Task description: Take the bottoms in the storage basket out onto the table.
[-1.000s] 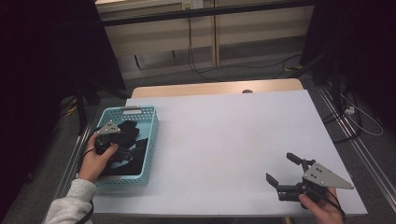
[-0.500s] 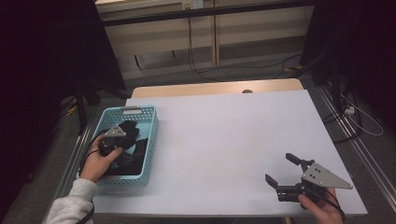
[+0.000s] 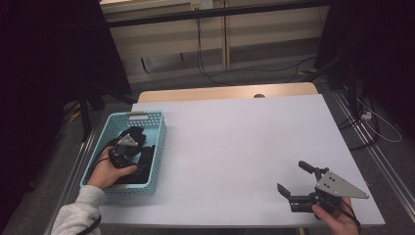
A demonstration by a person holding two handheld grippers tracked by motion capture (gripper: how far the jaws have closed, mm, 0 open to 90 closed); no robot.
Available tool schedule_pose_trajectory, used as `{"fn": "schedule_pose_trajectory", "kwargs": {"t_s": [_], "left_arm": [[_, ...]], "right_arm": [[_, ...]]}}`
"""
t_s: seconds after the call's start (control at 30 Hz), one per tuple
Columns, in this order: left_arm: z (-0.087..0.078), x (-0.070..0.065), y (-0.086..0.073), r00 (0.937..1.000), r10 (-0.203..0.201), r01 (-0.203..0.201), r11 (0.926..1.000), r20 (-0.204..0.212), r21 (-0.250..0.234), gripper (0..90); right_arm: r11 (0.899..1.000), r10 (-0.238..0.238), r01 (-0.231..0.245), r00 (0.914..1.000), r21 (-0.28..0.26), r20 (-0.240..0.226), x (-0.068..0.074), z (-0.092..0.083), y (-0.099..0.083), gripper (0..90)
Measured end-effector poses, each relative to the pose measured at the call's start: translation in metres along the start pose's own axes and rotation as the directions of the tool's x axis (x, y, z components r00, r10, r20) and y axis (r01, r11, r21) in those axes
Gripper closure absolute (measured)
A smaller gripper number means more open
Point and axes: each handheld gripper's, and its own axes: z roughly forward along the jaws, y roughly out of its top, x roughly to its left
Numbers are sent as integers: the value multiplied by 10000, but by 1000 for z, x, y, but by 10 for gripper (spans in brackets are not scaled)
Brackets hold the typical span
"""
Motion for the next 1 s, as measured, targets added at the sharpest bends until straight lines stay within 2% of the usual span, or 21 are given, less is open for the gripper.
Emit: {"fn": "schedule_pose_trajectory", "kwargs": {"t_s": [0.03,0.13,0.2,0.4,0.43,0.47,0.63,0.67,0.7,0.73,0.8,0.87,1.0], "left_arm": [[1,0,0,9999,-108,108,9999,-1,44,120],[1,2,1,10000,-48,48,10000,-59,38,158],[1,2,1,9998,-161,162,9998,-132,107,189],[3,6,-2,9985,-505,505,9987,218,6,270],[3,6,-2,9983,-503,504,9987,307,-16,346],[3,5,-2,9980,-512,513,9987,379,-27,346],[4,3,-1,9954,-601,609,9981,752,-91,526],[4,2,0,9947,-669,676,9977,785,-60,610],[4,1,1,9943,-685,692,9976,813,-54,650],[5,0,3,9953,-554,560,9984,788,-59,650],[6,-3,5,9975,-470,471,9989,520,2,754],[7,-3,7,9969,-574,570,9983,547,91,801],[7,-4,10,9966,-684,672,9974,454,269,821]], "right_arm": [[10000,12,-12,10000,8,-10,0,0,0,18],[10000,-34,34,10000,0,80,0,0,0,18],[9999,10,-9,10000,-103,90,0,-1,1,18],[10000,-32,32,10000,-21,-4,1,0,0,18],[10000,-44,43,10000,-27,-12,1,0,1,18],[10000,-44,43,10000,-27,-12,1,0,1,18],[10000,16,-16,10000,63,65,0,0,0,19],[10000,19,-19,10000,54,76,-1,0,0,19],[10000,19,-19,10000,54,76,-1,0,0,19],[10000,20,-20,10000,51,72,-1,0,0,19],[10000,22,-22,10000,49,49,0,0,0,19],[10000,18,-19,10000,53,26,0,1,0,19],[10000,29,-29,10000,61,-2,0,0,0,19]]}}
